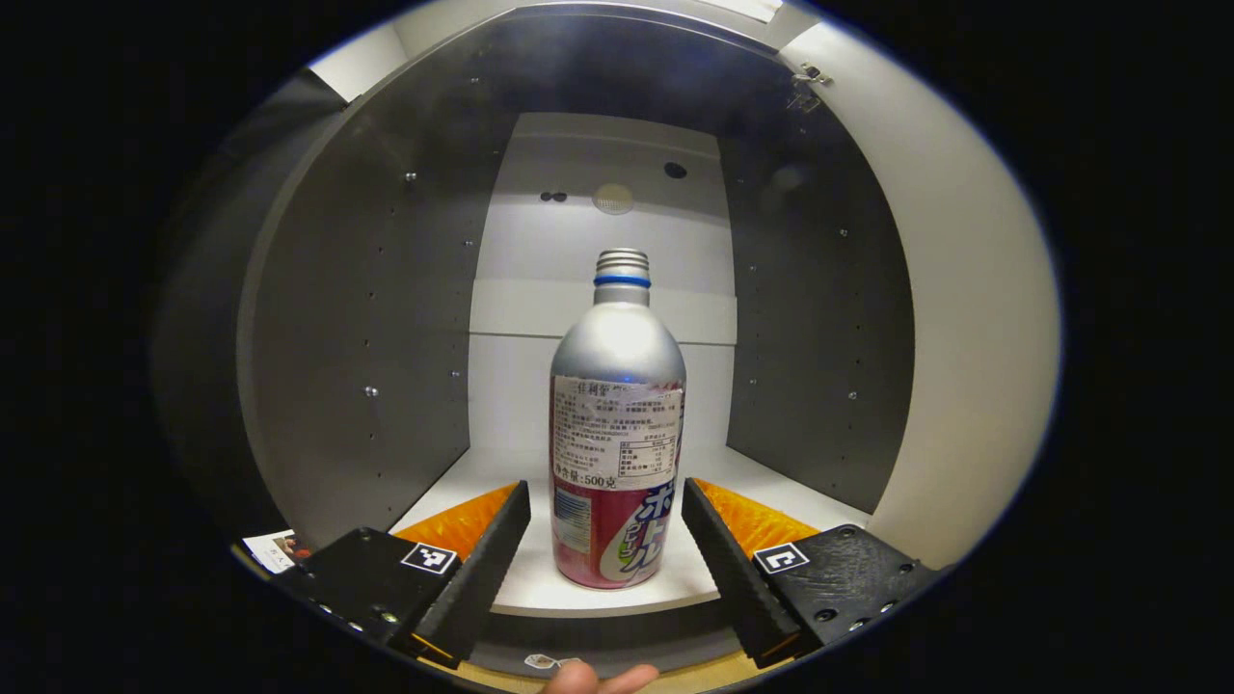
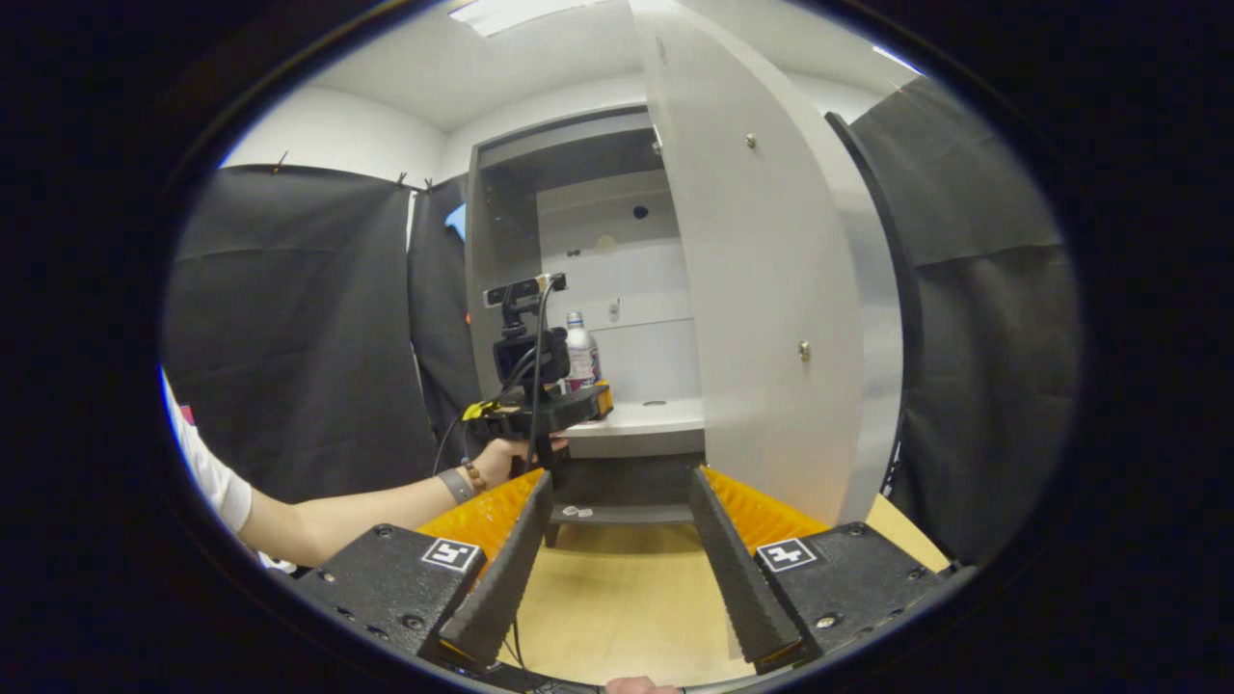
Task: Open the cabinet door with the right hand, grasp the bottle in the cabinet with the left hand and place it on the coaster, then close the cabinet door with the right hand.
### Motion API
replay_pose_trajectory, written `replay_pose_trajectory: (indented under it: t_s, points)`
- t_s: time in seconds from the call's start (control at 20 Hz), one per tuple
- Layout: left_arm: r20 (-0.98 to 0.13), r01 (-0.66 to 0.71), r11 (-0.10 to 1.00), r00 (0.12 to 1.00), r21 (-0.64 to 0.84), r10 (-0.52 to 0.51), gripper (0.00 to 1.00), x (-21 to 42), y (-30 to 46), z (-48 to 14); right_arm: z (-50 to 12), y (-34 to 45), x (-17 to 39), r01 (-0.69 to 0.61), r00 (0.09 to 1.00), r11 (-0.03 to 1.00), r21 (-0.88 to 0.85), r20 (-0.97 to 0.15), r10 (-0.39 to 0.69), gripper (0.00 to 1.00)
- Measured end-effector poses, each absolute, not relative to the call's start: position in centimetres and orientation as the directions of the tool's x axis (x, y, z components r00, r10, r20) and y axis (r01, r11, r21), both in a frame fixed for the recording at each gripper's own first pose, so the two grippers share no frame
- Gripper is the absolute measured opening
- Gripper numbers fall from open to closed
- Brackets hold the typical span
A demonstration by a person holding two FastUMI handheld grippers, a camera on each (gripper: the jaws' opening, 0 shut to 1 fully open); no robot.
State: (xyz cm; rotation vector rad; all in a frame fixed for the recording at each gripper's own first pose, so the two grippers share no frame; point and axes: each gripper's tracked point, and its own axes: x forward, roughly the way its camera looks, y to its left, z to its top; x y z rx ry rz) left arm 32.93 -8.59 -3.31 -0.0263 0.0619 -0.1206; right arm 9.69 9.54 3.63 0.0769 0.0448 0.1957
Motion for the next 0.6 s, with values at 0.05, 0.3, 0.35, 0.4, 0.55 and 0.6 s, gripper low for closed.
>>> replay_pose_trajectory:
  t_s: [0.05, 0.3, 0.35, 0.4, 0.55, 0.6]
  points:
    - [-0.057, 0.118, 0.993, 0.991, -0.03, -0.119, 0.96, 32.9, -8.5, -3.3, 3.7, 9.6, 9.7, -0.192, 0.98, 0.978, 0.086, -0.033, 0.196, 0.9]
    - [-0.052, 0.105, 0.994, 0.993, -0.033, -0.107, 0.78, 33.0, -8.1, -3.2, 3.6, 9.4, 10.0, -0.191, 0.981, 0.979, 0.078, -0.026, 0.193, 0.9]
    - [-0.056, 0.113, 0.993, 0.992, -0.037, -0.115, 0.77, 32.8, -8.2, -3.2, 3.6, 9.4, 9.9, -0.193, 0.98, 0.978, 0.079, -0.026, 0.196, 0.9]
    - [-0.052, 0.113, 0.993, 0.992, -0.037, -0.115, 0.77, 32.6, -8.1, -3.0, 3.6, 9.5, 9.9, -0.196, 0.98, 0.977, 0.082, -0.025, 0.199, 0.9]
    - [-0.028, 0.131, 0.99, 0.991, -0.043, -0.132, 0.77, 30.4, -7.9, -1.9, 3.6, 9.5, 9.8, -0.201, 0.979, 0.976, 0.086, -0.026, 0.204, 0.9]
    - [-0.018, 0.141, 0.989, 0.99, -0.041, -0.142, 0.77, 29.2, -7.8, -1.5, 3.6, 9.5, 9.7, -0.202, 0.979, 0.976, 0.088, -0.023, 0.204, 0.9]
